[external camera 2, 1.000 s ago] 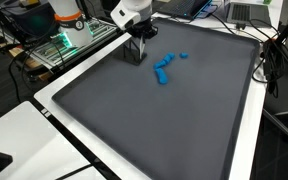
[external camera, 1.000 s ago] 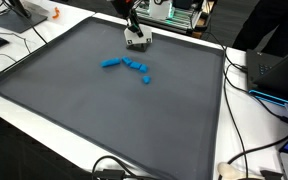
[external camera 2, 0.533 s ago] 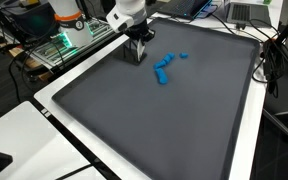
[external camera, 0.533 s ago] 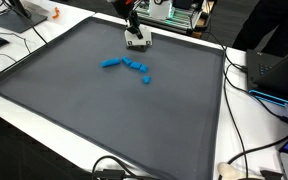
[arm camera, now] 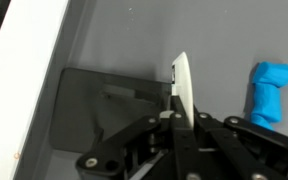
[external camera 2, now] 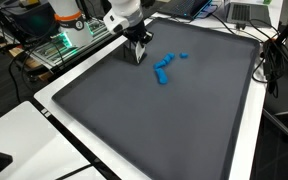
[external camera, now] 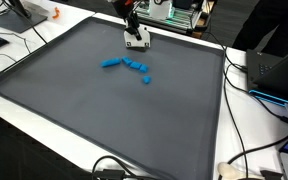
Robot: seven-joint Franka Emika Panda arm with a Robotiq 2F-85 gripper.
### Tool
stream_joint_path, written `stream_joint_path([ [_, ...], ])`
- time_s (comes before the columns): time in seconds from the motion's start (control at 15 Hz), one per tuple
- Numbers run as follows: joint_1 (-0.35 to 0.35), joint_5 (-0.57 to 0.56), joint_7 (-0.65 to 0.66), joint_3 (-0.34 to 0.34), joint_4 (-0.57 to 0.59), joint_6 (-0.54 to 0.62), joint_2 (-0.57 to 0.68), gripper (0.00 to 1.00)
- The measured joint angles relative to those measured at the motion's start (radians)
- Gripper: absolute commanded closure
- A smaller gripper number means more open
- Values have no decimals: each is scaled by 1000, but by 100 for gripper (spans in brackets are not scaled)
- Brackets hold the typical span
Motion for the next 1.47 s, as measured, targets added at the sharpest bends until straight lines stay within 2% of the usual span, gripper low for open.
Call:
stream_joint_path([
  [1.47,-10,13,20,0,-45,20,-49,99],
])
